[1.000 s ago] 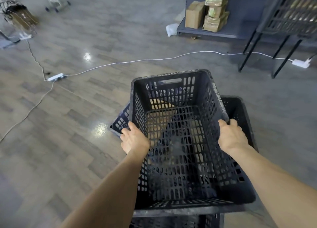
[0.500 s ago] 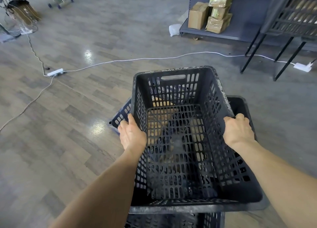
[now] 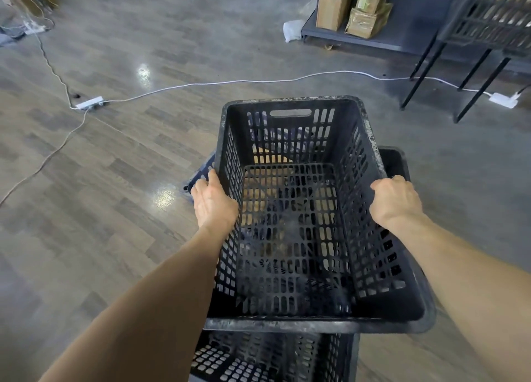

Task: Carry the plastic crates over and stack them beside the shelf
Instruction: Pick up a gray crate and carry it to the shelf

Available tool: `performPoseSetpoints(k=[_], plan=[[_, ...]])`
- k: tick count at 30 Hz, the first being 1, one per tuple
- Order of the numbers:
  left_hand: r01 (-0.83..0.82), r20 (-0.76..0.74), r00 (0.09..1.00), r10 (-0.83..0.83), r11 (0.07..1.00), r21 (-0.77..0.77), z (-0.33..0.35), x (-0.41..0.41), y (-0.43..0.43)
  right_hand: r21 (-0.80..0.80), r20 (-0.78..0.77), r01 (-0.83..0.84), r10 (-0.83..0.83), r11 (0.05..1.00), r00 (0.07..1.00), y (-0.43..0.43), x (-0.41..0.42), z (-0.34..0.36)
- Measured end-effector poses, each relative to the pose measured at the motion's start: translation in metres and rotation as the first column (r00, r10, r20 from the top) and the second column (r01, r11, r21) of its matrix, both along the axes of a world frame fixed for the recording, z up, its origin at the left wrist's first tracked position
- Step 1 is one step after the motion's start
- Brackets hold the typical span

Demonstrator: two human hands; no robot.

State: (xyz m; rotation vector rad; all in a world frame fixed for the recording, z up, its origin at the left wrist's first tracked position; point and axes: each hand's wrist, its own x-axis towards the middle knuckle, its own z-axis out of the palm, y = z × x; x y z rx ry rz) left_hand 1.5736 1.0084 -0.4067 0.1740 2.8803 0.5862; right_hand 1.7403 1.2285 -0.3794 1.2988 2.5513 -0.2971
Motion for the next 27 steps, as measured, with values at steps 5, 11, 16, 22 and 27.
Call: performPoseSetpoints(k=[5, 11, 16, 22, 27], plan=[[-0.015, -0.022, 1.0, 0.014, 0.999, -0.045, 0.052, 0.006, -0.018, 0.004, 0.003, -0.05, 0.05, 0.999, 0.999, -0.014, -0.005, 0.05], [-0.062, -0.058, 0.997, 0.058, 0.996, -0.066, 0.119, 0.009, -0.054, 0.07, 0.05, -0.171, 0.168, 0.983, 0.985, -0.046, -0.021, 0.118], [-0.084, -0.073, 0.994, 0.078, 0.992, -0.095, 0.157, -0.003, -0.097, 0.104, 0.081, -0.256, 0.249, 0.961, 0.965, -0.086, -0.042, 0.161], [-0.08, -0.083, 0.994, 0.071, 0.99, -0.119, 0.188, -0.042, -0.16, 0.118, 0.091, -0.287, 0.278, 0.951, 0.956, -0.149, -0.085, 0.194], [-0.07, -0.082, 0.995, 0.06, 0.99, -0.122, 0.21, -0.096, -0.226, 0.131, 0.094, -0.263, 0.252, 0.956, 0.963, -0.215, -0.136, 0.21]])
